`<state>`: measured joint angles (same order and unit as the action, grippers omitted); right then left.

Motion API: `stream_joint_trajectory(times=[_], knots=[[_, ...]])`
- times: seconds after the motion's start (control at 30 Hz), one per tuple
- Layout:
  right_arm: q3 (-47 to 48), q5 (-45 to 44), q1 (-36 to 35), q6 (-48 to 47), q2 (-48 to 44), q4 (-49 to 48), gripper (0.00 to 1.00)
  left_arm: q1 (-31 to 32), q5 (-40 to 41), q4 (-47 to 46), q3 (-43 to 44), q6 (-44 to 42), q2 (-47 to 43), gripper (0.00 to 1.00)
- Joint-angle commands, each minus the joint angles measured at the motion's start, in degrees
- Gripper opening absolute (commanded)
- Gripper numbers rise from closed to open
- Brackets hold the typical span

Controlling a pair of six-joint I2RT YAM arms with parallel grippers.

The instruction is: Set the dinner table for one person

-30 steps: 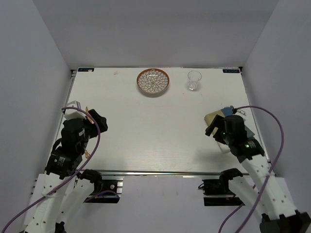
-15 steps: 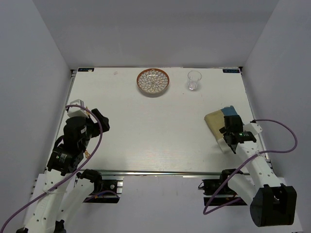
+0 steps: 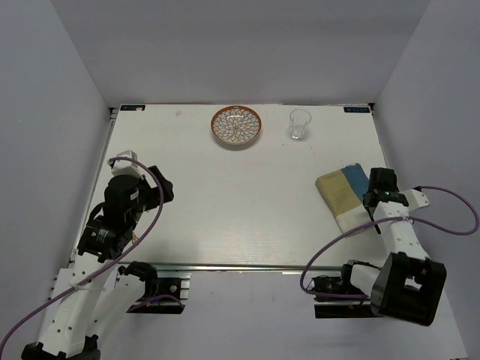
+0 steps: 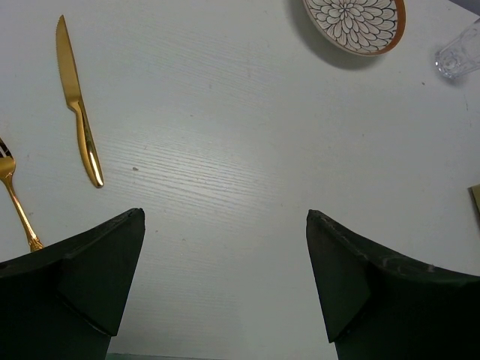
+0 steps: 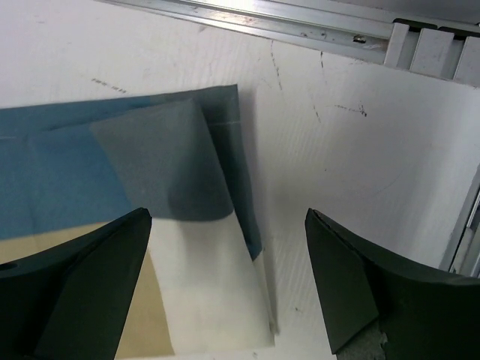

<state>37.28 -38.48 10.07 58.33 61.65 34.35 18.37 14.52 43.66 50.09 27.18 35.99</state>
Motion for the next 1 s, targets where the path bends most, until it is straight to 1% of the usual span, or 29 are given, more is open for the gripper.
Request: stream_joint_trajectory(times=[0.0,0.13,0.23,0.27,0.33,0.5,0.7,0.73,0.77,0.8,0.83,0.9,0.93,0.97], knots=[[3.85,0.25,2.50,-2.15,4.35,-2.97,0.89,0.26,-0.81,-0.86,-0.16,-0.64,0.31,0.98],[5.70,2.17,5.57,-5.76,7.52,-6.21,0.89,0.26,-0.99,-0.94,-0.25,-0.64,0.66,0.98],[4.22,6.38,6.19,-9.18,6.56,-10.60,0.89,0.26,-1.51,-1.30,-0.34,-0.81,1.28,0.98],[3.60,7.09,6.37,-9.98,6.12,-14.01,0.89,0.26,-1.69,-1.30,-0.25,-0.99,1.71,0.98],[2.98,7.36,6.63,-11.30,6.29,-16.32,0.89,0.79,-2.21,-1.21,-0.16,-1.08,2.59,0.98],[6.14,8.68,7.78,-11.39,12.87,-15.54,0.89,0.79,-2.48,-1.47,-0.16,-1.34,3.12,0.98],[3.33,10.36,8.30,-12.27,13.59,-19.84,0.87,0.79,-2.75,-1.56,-0.34,-1.43,2.42,0.98],[2.89,10.53,8.39,-12.71,13.50,-20.37,0.85,0.79,-2.75,-1.56,-0.34,-1.43,2.59,0.98],[2.54,10.79,8.22,-13.06,13.15,-20.72,0.75,0.79,-2.92,-1.73,-0.34,-1.43,2.60,0.98],[2.36,11.40,8.39,-13.06,13.15,-21.42,0.69,0.79,-3.01,-1.65,-0.34,-1.51,2.51,0.98],[2.10,11.76,8.48,-13.84,13.06,-22.12,0.52,0.79,-3.27,-1.65,-0.34,-1.60,2.60,0.98],[1.57,13.25,8.39,-14.82,13.06,-24.05,0.40,0.79,-3.45,-1.74,-0.34,-1.69,2.60,0.98],[1.31,13.43,8.30,-15.34,13.06,-24.59,0.27,0.79,-3.45,-1.82,-0.34,-1.69,2.42,0.98],[1.13,13.52,8.39,-15.35,13.49,-24.77,0.02,0.79,-3.45,-1.74,-0.34,-1.69,2.42,0.98]])
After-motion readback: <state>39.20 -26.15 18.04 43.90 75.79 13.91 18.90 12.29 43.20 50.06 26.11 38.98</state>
